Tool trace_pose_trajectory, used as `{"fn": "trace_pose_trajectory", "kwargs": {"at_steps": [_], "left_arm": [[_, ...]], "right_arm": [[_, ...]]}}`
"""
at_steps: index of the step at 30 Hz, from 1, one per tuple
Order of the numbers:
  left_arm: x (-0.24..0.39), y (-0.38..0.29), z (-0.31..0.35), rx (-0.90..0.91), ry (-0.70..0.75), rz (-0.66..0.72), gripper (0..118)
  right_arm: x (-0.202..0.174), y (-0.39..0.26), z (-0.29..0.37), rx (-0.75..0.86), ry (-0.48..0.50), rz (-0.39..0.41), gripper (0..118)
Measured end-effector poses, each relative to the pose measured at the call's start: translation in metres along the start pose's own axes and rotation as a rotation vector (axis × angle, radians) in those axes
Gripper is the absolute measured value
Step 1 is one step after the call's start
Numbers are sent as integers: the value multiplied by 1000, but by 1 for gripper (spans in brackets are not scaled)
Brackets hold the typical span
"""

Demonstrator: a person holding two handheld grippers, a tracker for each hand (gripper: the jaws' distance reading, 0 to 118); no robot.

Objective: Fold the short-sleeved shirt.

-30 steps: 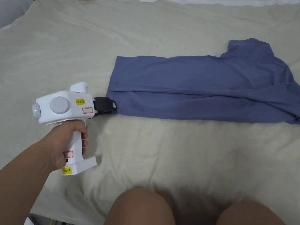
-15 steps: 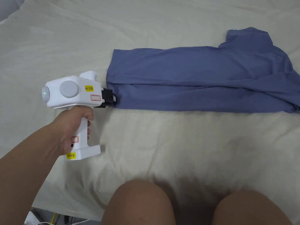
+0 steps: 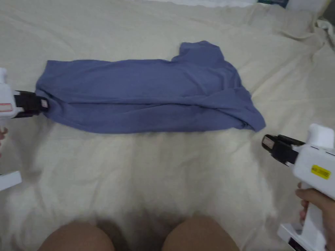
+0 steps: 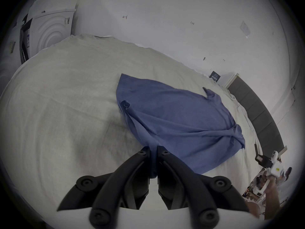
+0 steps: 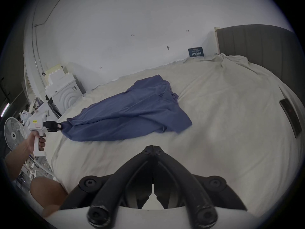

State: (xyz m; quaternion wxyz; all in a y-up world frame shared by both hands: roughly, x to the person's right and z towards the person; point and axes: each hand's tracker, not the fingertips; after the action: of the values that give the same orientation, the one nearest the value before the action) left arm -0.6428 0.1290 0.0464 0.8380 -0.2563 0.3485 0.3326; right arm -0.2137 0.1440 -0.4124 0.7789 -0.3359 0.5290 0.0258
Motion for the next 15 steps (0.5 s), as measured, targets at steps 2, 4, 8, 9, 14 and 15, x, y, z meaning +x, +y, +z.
{"fn": "trace_pose_trajectory", "kwargs": {"at_steps": [2,4,8,9,14,15], "left_arm": [[2,3,1,5,-5,-13,8],[2,6,1,5,-14,-10,8],[3,9,1,13,-25,-9,8],[6,9,2,13,-24,-11,8],[11,6,4,10,-27,-16,8],[11,6,4,12,-24,-20,8]], "right_arm": [[4,15,-17,9,-10,-2,9],[9,31,-37,-16,-54,10,38],[18,52,-72,-83,-4,12,95],[13,54,-81,-89,-31,75,95],[1,66,-122,-171,-83,137,95],[-1,64,-129,-202,-106,178,95]]}}
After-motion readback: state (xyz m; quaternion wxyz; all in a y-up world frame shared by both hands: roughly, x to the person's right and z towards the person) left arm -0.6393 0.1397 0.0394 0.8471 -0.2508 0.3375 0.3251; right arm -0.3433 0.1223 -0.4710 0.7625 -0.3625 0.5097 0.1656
